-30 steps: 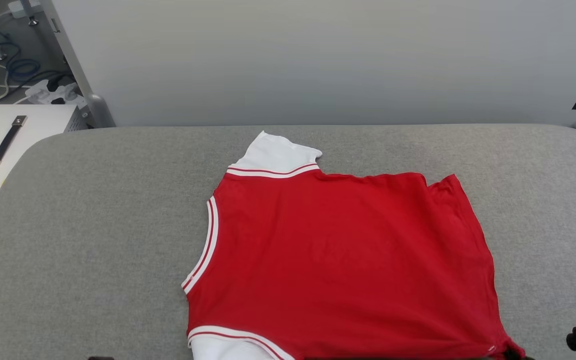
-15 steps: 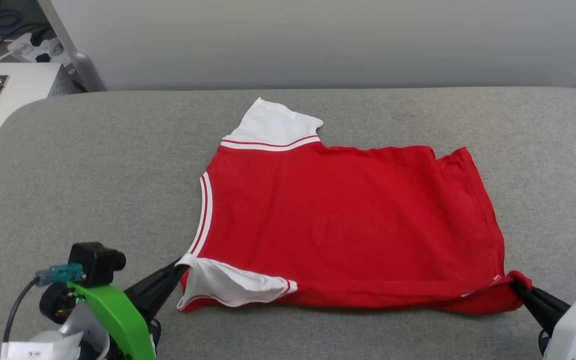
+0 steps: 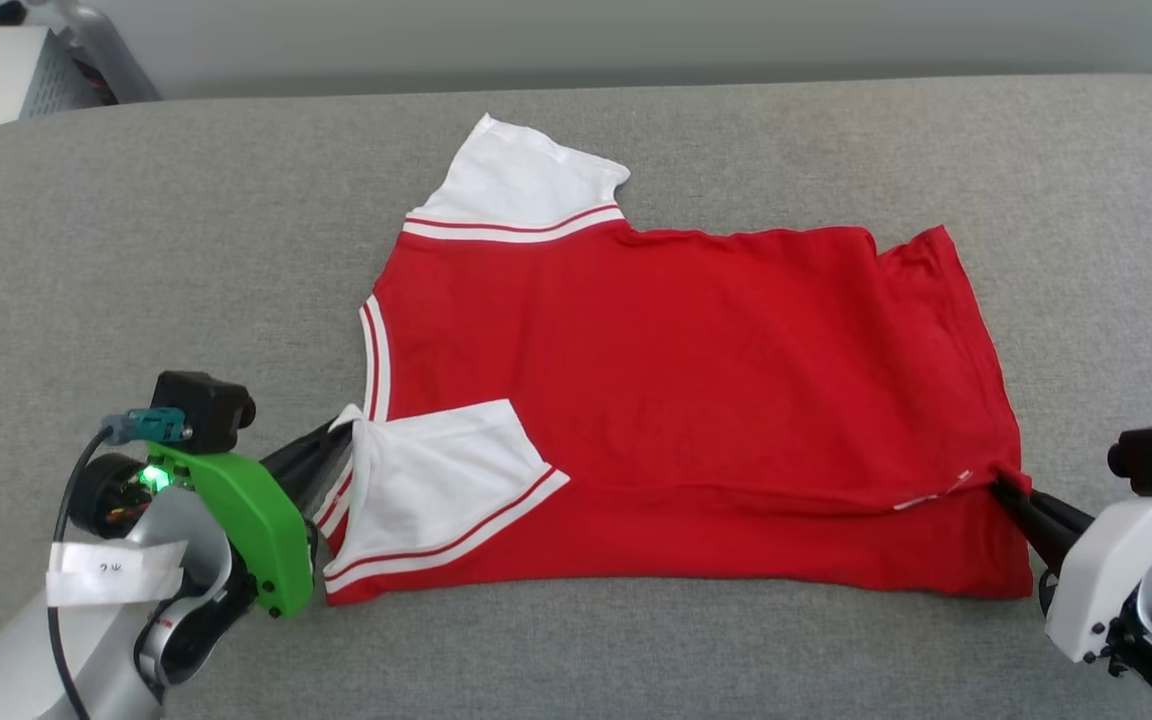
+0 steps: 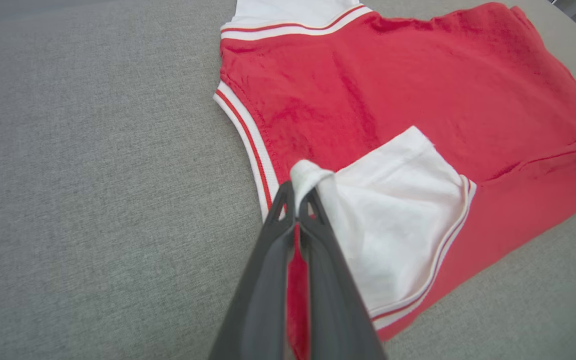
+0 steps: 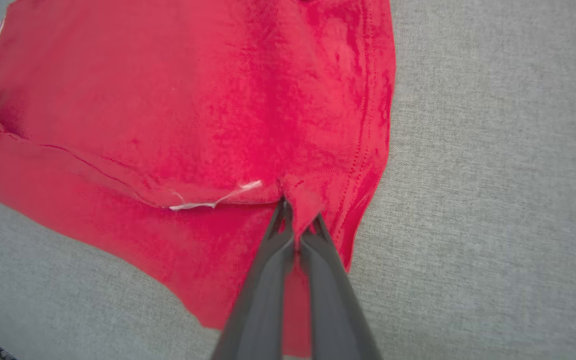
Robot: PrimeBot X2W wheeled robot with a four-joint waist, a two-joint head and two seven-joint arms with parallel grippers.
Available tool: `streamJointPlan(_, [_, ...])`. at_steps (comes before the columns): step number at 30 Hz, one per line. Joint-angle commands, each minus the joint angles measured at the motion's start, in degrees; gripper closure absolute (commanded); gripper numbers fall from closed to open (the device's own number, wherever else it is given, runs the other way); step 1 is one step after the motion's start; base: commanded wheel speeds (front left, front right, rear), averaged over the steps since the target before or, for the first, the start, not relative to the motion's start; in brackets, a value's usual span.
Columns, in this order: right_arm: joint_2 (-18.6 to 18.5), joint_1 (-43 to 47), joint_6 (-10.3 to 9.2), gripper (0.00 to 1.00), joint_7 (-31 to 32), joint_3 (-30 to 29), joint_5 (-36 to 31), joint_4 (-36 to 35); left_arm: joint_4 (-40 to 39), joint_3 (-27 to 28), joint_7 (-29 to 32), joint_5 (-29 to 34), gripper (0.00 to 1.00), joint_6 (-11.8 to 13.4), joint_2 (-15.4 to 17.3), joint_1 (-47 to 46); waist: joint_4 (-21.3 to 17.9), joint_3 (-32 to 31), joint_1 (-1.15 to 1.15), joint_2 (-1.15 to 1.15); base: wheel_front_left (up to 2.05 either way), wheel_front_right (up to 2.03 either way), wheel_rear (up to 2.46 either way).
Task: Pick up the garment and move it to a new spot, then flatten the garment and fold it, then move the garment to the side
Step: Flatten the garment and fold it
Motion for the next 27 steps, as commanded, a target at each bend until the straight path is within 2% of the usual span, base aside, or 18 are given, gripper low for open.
streamJointPlan(1, [0.4, -1.5, -0.09, 1.00, 0.1, 0.4, -0.4, 0.8, 1.3, -0.4, -0.3, 0.2, 1.00, -0.1, -0.8, -1.9, -0.5, 0.8, 0.00, 0.00, 0.00, 0.00, 0.00])
streamJointPlan(7, [1.2, -4.5, -0.09, 1.00, 0.0, 1.6, -1.5, 4.3, 6.4, -3.3, -1.2, 0.5, 1.00, -0.2, -1.5, -5.4, -0.9, 1.6, 0.00, 0.00, 0.00, 0.00, 0.00])
streamJointPlan(8, [1.2, -5.0, -0.09, 1.00, 0.1, 2.0, -1.8, 4.9, 7.2, -4.0, -1.3, 1.0, 0.72, -0.2, -1.6, -5.9, -1.0, 1.7, 0.00, 0.00, 0.00, 0.00, 0.00])
streamJointPlan(9, [1.4, -5.5, -0.09, 0.95, 0.2, 2.3, -2.0, 5.6, 8.4, -4.6, -1.6, 1.5, 0.06, -0.2, -1.8, -6.3, -1.0, 1.8, 0.00, 0.00, 0.00, 0.00, 0.00])
streamJointPlan(10, [1.6, -5.9, -0.09, 0.52, 0.1, 2.3, -2.2, 6.2, 9.6, -4.8, -1.7, 1.8, 0.00, -0.2, -2.1, -6.6, -1.0, 1.8, 0.00, 0.00, 0.00, 0.00, 0.00])
streamJointPlan(11, [2.1, -6.5, -0.09, 0.00, -0.2, 2.0, -2.6, 7.3, 11.0, -5.3, -1.9, 2.6, 0.00, 0.0, -2.4, -7.1, -1.0, 1.6, 0.00, 0.00, 0.00, 0.00, 0.00])
streamJointPlan(15, [3.4, -7.5, -0.09, 0.00, -0.7, 2.0, -4.2, 9.9, 15.3, -5.6, -4.9, 3.8, 0.00, 0.9, -5.2, -8.0, -0.8, 0.4, 0.00, 0.00, 0.00, 0.00, 0.00])
streamJointPlan(21, [4.2, -6.6, -0.09, 0.00, -2.4, 1.4, -5.6, 10.3, 17.7, -3.7, -10.0, 1.3, 0.00, 1.6, -9.6, -7.1, -0.3, -2.7, 0.00, 0.00, 0.00, 0.00, 0.00])
streamJointPlan(24, [3.1, -5.8, -0.09, 0.00, -2.6, 2.3, -9.5, 8.7, 17.6, -2.2, -12.2, 0.2, 0.00, 3.8, -10.3, -5.3, -0.6, -4.7, 0.00, 0.00, 0.00, 0.00, 0.00])
streamJointPlan(27, [3.6, -4.5, -0.09, 0.00, -1.7, 1.8, -10.8, 6.6, 16.3, -1.1, -13.2, -1.0, 0.00, 6.1, -10.4, -2.3, -0.8, -6.8, 0.00, 0.00, 0.00, 0.00, 0.00])
